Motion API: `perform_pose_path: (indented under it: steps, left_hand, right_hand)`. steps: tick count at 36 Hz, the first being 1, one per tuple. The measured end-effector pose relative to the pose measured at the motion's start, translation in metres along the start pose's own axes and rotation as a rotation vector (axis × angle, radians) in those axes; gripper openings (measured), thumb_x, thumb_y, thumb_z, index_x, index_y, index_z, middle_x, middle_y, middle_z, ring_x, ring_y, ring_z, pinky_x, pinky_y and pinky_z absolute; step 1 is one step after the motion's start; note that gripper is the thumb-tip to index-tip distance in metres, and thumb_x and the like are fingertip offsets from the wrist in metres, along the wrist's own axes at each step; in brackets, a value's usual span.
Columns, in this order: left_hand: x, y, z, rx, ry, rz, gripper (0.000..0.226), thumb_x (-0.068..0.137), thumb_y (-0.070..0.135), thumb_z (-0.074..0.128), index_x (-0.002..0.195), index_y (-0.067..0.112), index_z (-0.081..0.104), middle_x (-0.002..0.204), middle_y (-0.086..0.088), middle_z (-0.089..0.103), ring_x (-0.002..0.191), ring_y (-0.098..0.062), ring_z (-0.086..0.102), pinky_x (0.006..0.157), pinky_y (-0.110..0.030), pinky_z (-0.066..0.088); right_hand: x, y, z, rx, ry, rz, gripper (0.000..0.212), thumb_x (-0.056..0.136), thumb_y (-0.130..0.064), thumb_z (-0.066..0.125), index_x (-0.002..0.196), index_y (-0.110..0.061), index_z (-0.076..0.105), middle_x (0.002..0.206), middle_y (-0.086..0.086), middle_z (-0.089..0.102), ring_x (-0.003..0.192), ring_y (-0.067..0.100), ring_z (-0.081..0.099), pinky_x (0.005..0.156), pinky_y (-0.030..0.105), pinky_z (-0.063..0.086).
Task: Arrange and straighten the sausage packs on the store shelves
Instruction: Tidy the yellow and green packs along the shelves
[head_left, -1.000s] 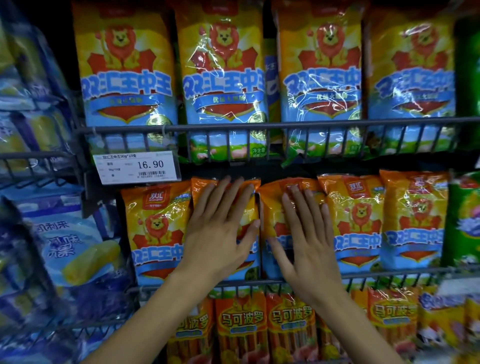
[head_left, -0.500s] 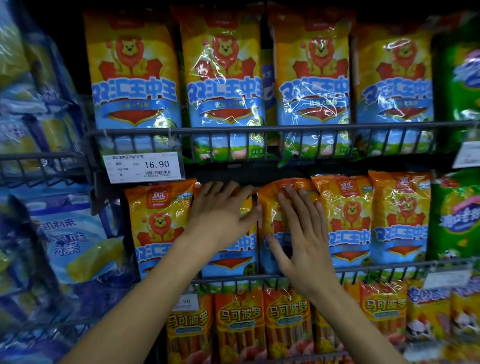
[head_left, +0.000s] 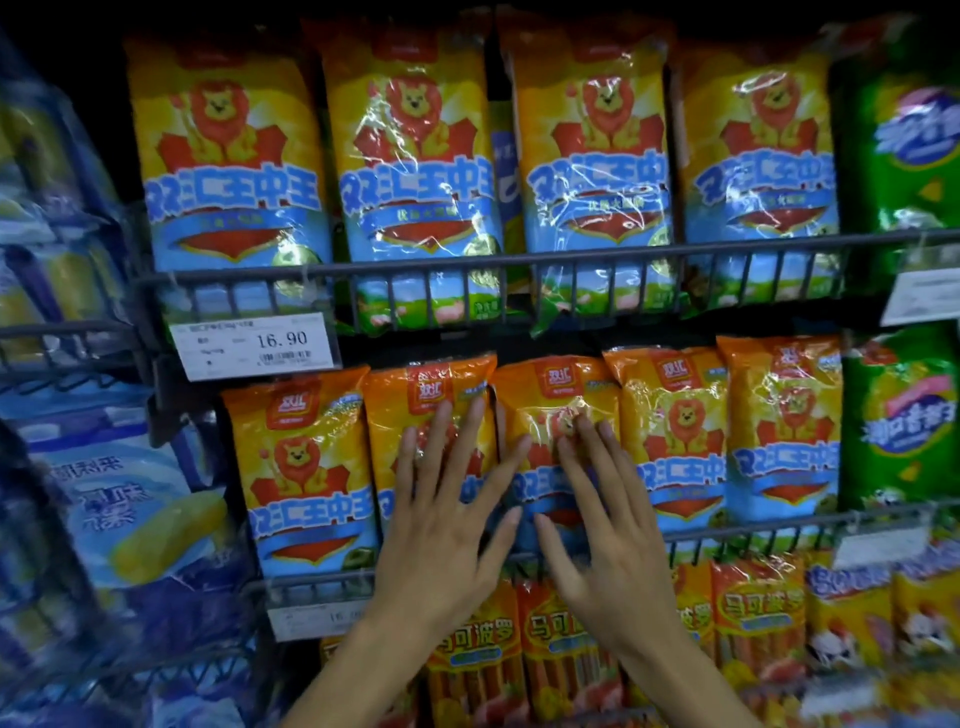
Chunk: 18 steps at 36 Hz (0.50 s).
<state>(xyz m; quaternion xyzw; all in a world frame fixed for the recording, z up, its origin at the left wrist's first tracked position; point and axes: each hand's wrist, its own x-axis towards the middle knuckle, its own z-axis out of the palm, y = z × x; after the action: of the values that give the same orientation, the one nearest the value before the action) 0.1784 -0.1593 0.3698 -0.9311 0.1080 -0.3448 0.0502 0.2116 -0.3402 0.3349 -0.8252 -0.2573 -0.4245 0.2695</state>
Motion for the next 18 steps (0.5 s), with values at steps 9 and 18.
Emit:
perform_pose_path:
  steps: [9,18]
  left_hand:
    - [0.000,-0.002,0.005,0.083,0.010,0.144,0.060,0.107,0.051,0.029,0.162,0.035,0.014,0.172,0.000,0.003,0.158,-0.030,0.000,0.124,-0.060,0.006]
    - [-0.001,0.000,0.005,0.010,0.035,0.087,0.058,0.107,0.045,0.029,0.162,0.031,0.019,0.171,0.005,0.010,0.158,-0.026,0.004,0.124,-0.059,0.009]
  right_hand:
    - [-0.026,-0.018,-0.002,0.041,0.011,0.143,0.085,0.094,-0.055,0.060,0.160,-0.016,0.024,0.169,0.003,0.014,0.156,0.024,0.015,0.115,0.048,0.041]
    - [-0.026,-0.010,-0.019,0.217,-0.032,0.058,0.073,0.097,-0.037,0.061,0.158,-0.014,0.028,0.168,-0.001,0.018,0.156,0.023,0.017,0.122,0.028,0.027]
